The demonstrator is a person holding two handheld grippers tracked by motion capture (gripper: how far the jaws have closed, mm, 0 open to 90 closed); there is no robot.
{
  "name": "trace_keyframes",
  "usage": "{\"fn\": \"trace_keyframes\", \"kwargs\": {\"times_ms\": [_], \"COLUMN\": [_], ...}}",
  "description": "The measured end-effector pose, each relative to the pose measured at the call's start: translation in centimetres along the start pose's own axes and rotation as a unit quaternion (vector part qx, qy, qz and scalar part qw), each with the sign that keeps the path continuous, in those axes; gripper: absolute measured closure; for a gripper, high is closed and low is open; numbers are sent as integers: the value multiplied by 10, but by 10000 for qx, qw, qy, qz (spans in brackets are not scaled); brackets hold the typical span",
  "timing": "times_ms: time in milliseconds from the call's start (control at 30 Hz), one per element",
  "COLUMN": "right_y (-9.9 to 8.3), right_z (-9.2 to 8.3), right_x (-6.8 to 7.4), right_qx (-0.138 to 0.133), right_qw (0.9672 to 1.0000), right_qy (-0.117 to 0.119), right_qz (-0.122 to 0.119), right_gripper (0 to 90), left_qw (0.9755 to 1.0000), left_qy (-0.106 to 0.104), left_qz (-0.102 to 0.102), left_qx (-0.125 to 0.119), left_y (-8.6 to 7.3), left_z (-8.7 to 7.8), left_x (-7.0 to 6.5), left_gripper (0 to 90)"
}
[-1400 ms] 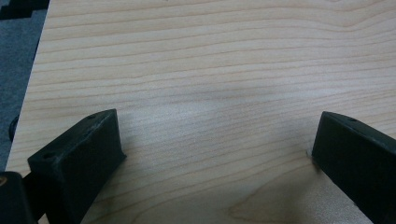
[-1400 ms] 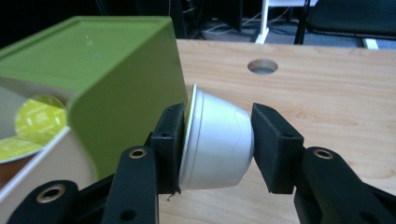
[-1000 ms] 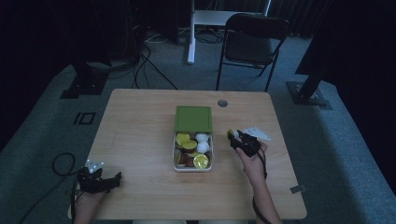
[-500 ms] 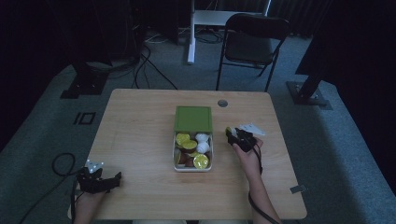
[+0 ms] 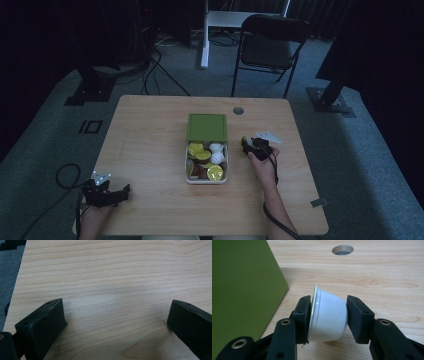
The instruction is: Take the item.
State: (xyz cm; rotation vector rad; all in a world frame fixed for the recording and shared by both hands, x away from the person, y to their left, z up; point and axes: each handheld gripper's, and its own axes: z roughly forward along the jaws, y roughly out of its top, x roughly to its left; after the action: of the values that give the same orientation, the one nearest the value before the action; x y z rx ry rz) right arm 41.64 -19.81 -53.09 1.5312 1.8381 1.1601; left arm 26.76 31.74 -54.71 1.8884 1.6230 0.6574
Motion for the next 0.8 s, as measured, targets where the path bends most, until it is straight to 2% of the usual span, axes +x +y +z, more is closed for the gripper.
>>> {"fn": "trace_keyframes", "kwargs": {"times_ms": [100,400,467,633,667,767,800], "right_y": [-2,-8,-10,-9,-9,-6,-5], "right_z": [3,12,12,12,13,13,12], "right_x": [-1,-2,-3,-4,-4,-3,-3], "right_qx": [94,310,277,298,322,474,438], "right_qw": [9999,9995,9996,9995,9994,9986,9987], "right_qy": [19,-47,-38,-39,1,219,232], "right_qz": [43,-95,-39,-88,-100,-52,-73], "right_gripper": [561,561,561,553,543,430,413], "left_qw": [10000,10000,10000,10000,10000,10000,10000], "left_qy": [0,0,0,0,-1,0,0], "left_qz": [0,-1,0,1,0,0,1], "left_qx": [0,0,0,0,0,0,0], "left_y": [0,0,0,0,0,0,0], "left_z": [0,0,0,0,0,0,0], "left_x": [0,0,0,0,0,0,0], "left_gripper": [18,18,18,18,18,18,18]}}
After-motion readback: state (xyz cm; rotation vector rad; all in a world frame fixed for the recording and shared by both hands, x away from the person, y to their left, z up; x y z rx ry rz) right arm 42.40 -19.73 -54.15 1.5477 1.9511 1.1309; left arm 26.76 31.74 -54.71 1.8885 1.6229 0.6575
